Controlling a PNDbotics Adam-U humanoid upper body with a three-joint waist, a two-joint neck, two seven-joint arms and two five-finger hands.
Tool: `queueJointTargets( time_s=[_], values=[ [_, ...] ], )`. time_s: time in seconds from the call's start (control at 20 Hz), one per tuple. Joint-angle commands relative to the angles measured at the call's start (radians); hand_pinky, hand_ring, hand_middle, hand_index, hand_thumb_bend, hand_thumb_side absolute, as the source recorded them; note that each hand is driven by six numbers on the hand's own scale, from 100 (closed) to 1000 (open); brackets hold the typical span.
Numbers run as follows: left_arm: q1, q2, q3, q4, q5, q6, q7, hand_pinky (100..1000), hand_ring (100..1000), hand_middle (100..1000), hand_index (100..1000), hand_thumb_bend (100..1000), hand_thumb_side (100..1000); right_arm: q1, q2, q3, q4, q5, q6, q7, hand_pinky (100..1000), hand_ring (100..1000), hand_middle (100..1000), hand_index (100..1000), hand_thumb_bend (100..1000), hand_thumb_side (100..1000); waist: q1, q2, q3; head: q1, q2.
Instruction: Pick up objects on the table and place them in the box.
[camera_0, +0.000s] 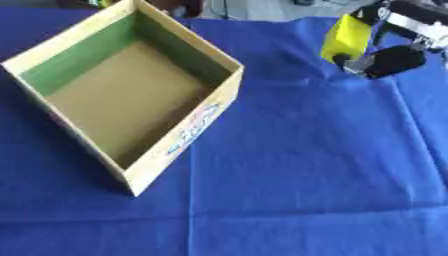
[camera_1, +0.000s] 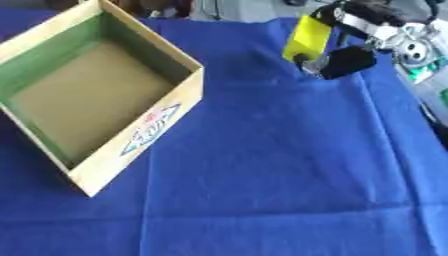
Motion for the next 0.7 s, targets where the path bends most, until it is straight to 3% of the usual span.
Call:
queueJointTargets(
  time_s=[0.05,0.3,0.7],
  values=[
    [-0.002,0.007,-0.002,-0.008,0.005,0.003,0.0,291,447,490,625,100,901,-0.025,-0.048,-0.019,-0.064,-0.037,0.009,-0.018,570,723,418,501,100,445,-0.004,-0.04,-0.001,-0.001,0.012],
    [0.0,0.012,-0.001,-0.008,0.009,0.004,0.001,291,447,490,625,100,898,-0.046,-0.042,-0.011,-0.135,-0.076,0.028,-0.026,561,721,408,492,100,444,-0.007,-0.056,0.01,-0.005,0.024],
    [-0.005,0.021,-0.011,-0.008,0.023,0.005,-0.007,293,447,490,626,100,892,-0.179,0.076,0.043,-0.15,-0.066,0.073,-0.019,543,726,400,483,100,420,-0.029,-0.094,0.075,-0.044,0.045]
  ],
)
